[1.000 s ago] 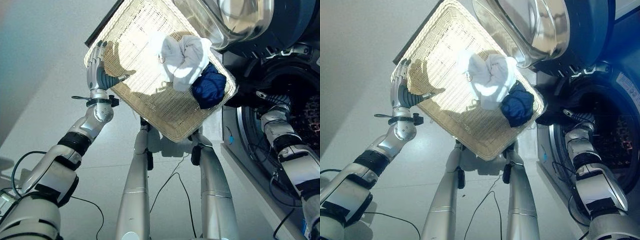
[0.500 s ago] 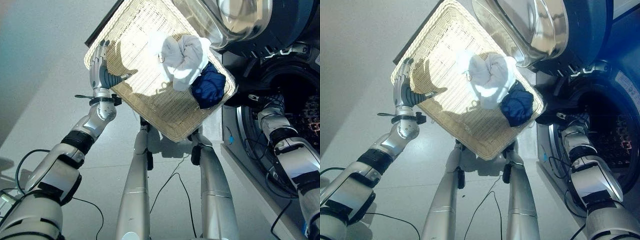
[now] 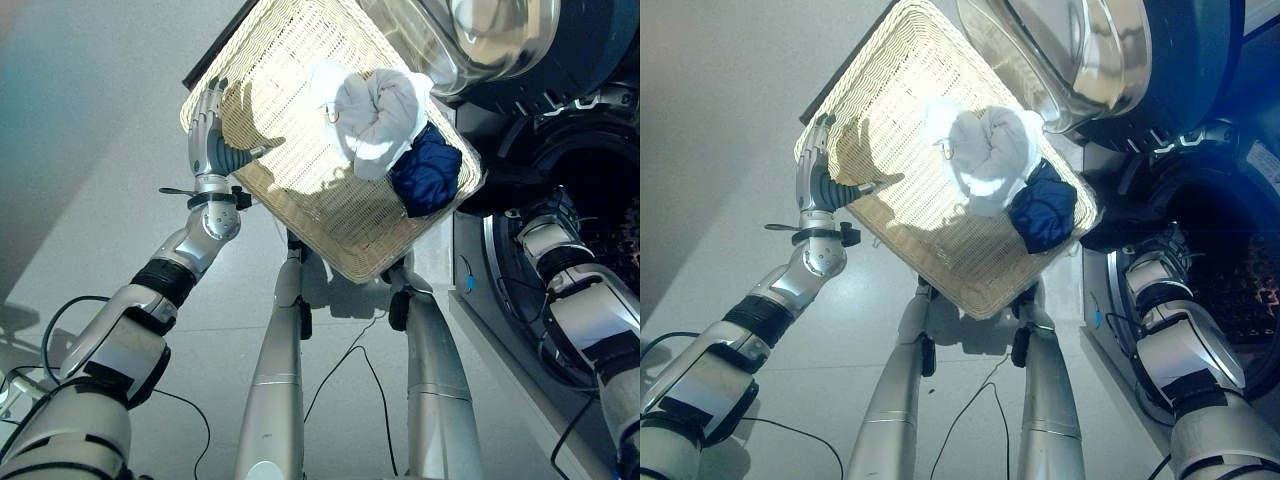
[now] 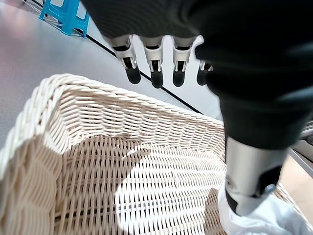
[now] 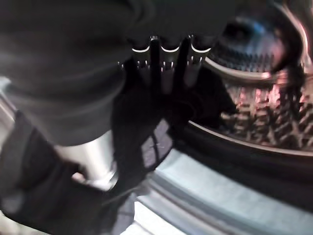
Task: Put the clothes into the washing machine.
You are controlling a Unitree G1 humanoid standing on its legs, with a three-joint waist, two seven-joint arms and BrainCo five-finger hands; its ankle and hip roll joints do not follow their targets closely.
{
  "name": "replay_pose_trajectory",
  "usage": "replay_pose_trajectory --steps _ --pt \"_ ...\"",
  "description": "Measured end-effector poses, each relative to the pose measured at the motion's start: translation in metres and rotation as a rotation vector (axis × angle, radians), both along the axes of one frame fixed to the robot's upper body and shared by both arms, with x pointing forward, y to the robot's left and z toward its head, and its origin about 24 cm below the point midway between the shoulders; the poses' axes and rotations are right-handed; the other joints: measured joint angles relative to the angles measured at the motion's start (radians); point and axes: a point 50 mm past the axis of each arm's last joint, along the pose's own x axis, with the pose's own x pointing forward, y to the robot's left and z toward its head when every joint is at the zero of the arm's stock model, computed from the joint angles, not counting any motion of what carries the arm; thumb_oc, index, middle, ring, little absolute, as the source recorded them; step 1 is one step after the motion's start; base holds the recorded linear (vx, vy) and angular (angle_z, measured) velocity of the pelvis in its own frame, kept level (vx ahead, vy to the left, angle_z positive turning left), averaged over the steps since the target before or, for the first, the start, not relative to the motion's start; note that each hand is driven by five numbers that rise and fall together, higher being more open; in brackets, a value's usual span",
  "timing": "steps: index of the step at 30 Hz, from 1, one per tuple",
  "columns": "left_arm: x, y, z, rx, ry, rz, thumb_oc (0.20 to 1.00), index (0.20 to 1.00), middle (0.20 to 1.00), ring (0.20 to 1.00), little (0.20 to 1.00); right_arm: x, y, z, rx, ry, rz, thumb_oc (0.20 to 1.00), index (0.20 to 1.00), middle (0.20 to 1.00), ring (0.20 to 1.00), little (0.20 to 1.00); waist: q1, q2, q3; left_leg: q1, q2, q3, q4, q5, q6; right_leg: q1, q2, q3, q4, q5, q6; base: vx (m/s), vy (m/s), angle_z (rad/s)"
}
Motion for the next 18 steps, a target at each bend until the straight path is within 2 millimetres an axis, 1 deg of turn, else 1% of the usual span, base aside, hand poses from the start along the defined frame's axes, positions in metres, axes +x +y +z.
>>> replay_pose_trajectory --steps 2,7,13,18 --pt "0.0 0.0 -0.0002 0.0 0.001 0.0 1.0 1.0 1.0 1.0 1.0 -0.0009 -0.0031 0.0046 -0.041 0.027 -0.009 0.2 0.2 0.2 0.2 0.2 0.0 0.0 0.0 -0.006 -0.003 -0.007 0.0 0.008 0.001 -0.004 -0.001 -0.001 0.0 0.0 -0.003 0.01 0.008 0.04" --pt "-0.0008 -0.0027 0.0023 -0.001 -0.01 -0.013 1.0 1.0 1.0 1.0 1.0 0.0012 0.0003 0.0049 -0.088 0.075 0.017 0.2 0.2 0.2 0.2 0.2 0.004 0.001 0.0 -0.014 -0.008 -0.011 0.0 0.009 0.0 -0.018 -0.007 -0.001 0.015 -0.008 -0.005 0.0 0.004 0.04" --pt "-0.0014 -0.006 0.0032 -0.004 -0.016 -0.026 1.0 1.0 1.0 1.0 1.0 0.0026 0.0016 0.008 -0.098 0.085 0.022 0.2 0.2 0.2 0.2 0.2 0.008 0.017 0.002 -0.023 -0.012 -0.011 0.0 0.012 -0.001 -0.034 -0.011 0.0 0.031 -0.013 -0.003 0.0 0.02 0.01" --pt "-0.0017 -0.0083 0.0035 -0.007 -0.018 -0.034 1.0 1.0 1.0 1.0 1.0 0.0027 0.0017 0.0079 -0.096 0.086 0.025 0.2 0.2 0.2 0.2 0.2 0.007 0.018 0.002 -0.023 -0.012 -0.011 0.0 0.013 -0.001 -0.037 -0.012 0.001 0.035 -0.012 -0.004 0.0 0.0 0.0"
